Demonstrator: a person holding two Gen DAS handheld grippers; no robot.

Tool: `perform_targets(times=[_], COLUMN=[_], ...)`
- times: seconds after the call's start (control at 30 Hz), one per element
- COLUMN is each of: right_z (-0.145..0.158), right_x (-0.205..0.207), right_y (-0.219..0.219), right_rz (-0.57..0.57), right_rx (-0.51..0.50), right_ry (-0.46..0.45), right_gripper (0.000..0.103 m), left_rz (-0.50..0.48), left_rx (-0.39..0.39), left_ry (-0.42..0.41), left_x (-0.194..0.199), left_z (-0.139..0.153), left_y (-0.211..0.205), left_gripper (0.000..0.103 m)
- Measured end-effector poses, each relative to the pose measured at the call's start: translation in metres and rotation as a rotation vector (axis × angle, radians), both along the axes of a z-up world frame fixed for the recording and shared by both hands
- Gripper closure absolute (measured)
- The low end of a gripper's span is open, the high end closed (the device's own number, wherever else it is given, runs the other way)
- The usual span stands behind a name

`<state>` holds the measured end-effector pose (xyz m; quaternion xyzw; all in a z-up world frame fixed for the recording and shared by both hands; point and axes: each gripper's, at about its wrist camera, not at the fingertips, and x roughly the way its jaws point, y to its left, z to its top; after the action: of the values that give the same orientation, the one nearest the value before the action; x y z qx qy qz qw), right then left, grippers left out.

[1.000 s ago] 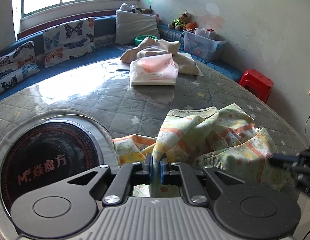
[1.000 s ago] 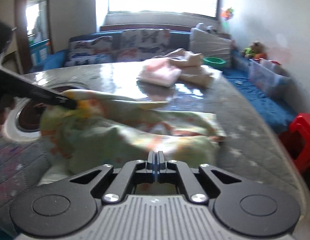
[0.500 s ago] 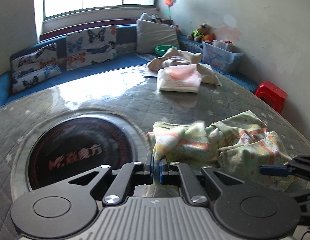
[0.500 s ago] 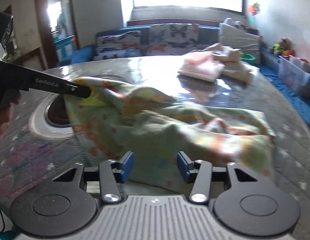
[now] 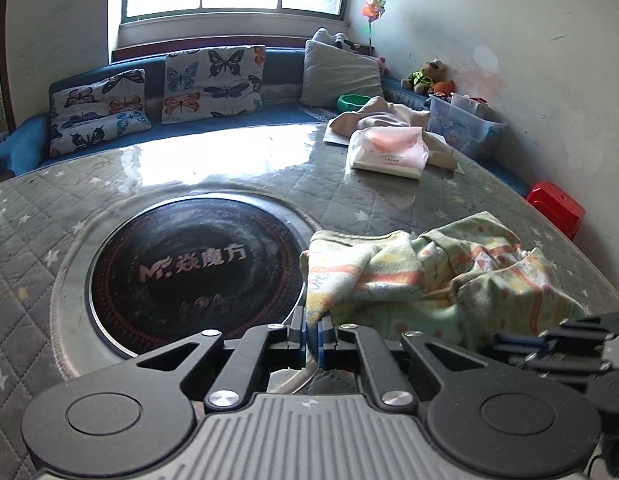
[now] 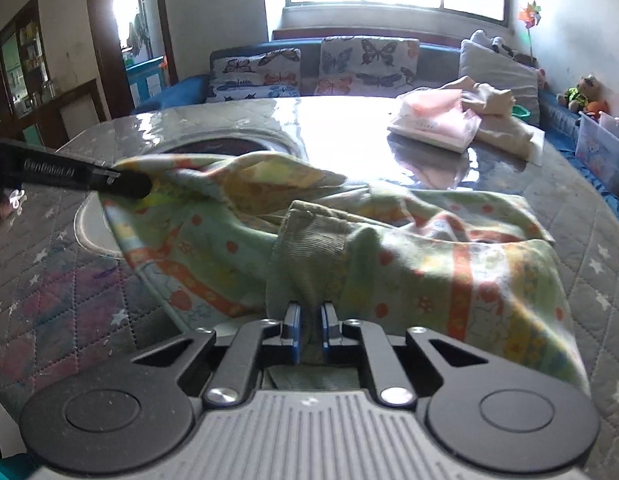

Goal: Fold clothes

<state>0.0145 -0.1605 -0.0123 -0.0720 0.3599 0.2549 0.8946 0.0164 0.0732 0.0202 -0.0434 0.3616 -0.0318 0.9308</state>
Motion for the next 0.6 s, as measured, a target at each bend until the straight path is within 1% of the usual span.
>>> perform_targets(times=[0.13,0.3,0.37,0.43,0.5,0.57,0.6], right_z=[0.014,0.033,0.037,0.040,0.040,0.039,0.038], right_x=[-0.003,0.006,0.014,0.021,0.030,0.035,0.038], right_y=[-0.021,-0.062,-0.083,-0.102,-0.118,-0.131,-0.137], right_rz=[-0.058,-0.189,-0.257,-0.323,-0.384,-0.430,-0.442], right_rx=[0.006,-0.016,-0.040,-0.062,-0.089,-0.104,-0.111], right_ry=[-0.052,-0.114,-0.131,-0.140,-0.130,-0.117,-0.107], right_gripper=[0.095,0.096,0.096,0.096,0.096,0.095,0.094], left_rz=[0.032,0.087,0.104,0.123,0.143,0.164,0.171], left_rx=[0.004,0.009,0.012,0.013,0.018,0.018,0.013], left_ry=[0.009,0.021,0.036,0.054,0.081,0.110,0.125], left_x=[-0.012,-0.033,-0.041,-0.052,-0.063,-0.073,-0.076], left_z=[-0.002,-0.004,-0.005,-0.007,-0.010,-0.013,-0.014], left_y=[0.015,0.039,0.049,0.058,0.069,0.080,0.085], left_gripper=[0.097,0.097,0.097,0.097,0.097,0.093,0.088])
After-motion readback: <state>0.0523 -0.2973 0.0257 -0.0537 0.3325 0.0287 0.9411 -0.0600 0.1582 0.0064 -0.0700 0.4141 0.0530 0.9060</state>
